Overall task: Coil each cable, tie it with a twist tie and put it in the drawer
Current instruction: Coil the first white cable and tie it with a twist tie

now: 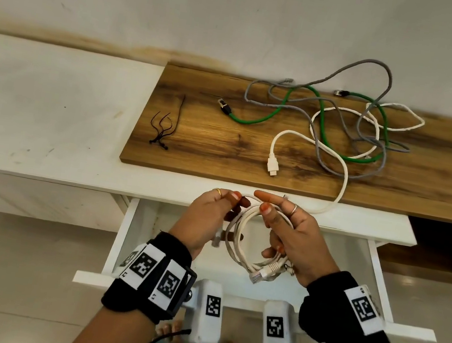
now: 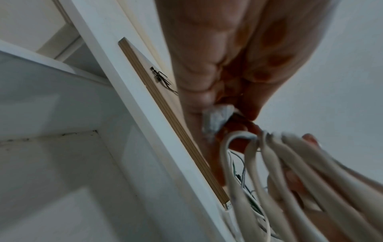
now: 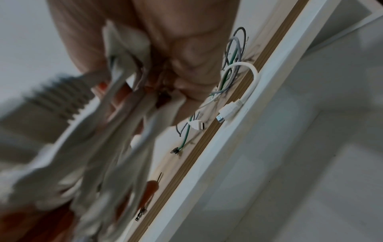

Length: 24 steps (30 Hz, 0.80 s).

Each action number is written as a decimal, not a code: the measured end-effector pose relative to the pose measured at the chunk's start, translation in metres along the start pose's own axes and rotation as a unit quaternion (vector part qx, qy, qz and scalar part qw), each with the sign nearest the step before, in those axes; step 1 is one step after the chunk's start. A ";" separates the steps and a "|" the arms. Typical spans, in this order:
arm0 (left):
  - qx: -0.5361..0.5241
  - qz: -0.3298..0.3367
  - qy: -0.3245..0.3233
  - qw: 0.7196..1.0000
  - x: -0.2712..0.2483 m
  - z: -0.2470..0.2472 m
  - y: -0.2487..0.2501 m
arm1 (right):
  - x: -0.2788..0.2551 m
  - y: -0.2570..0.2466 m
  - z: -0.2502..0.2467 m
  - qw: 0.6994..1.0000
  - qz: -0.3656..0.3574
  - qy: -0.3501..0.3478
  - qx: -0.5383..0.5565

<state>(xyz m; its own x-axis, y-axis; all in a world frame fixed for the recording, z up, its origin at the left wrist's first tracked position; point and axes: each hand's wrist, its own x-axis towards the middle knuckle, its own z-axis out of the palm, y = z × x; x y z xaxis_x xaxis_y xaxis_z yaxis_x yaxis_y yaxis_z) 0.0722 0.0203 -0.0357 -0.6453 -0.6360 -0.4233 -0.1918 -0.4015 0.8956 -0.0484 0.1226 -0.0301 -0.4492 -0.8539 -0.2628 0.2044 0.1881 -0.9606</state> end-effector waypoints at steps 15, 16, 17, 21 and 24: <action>-0.066 0.059 0.093 0.992 -0.001 -0.006 0.006 | -0.003 0.002 -0.002 0.983 -0.037 0.011 -0.181; -0.078 0.055 0.071 0.993 -0.002 -0.006 0.007 | -0.003 0.002 -0.004 0.984 -0.045 0.026 -0.170; -0.074 0.043 0.048 0.995 -0.002 -0.005 0.008 | -0.002 0.002 -0.006 0.986 -0.049 0.042 -0.153; 0.049 -0.069 -0.058 0.995 -0.007 0.005 0.003 | 0.003 0.006 -0.008 0.991 -0.066 0.099 -0.062; 0.101 -0.070 -0.109 0.986 -0.012 0.019 -0.001 | 0.006 0.004 -0.009 0.988 -0.076 0.135 0.011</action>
<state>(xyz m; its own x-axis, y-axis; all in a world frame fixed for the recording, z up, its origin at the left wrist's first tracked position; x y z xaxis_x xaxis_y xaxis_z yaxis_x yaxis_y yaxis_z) 0.0662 0.0408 -0.0290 -0.7411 -0.4178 -0.5255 -0.4202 -0.3219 0.8484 -0.0580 0.1225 -0.0358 -0.6913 -0.7103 -0.1325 0.1344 0.0537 -0.9895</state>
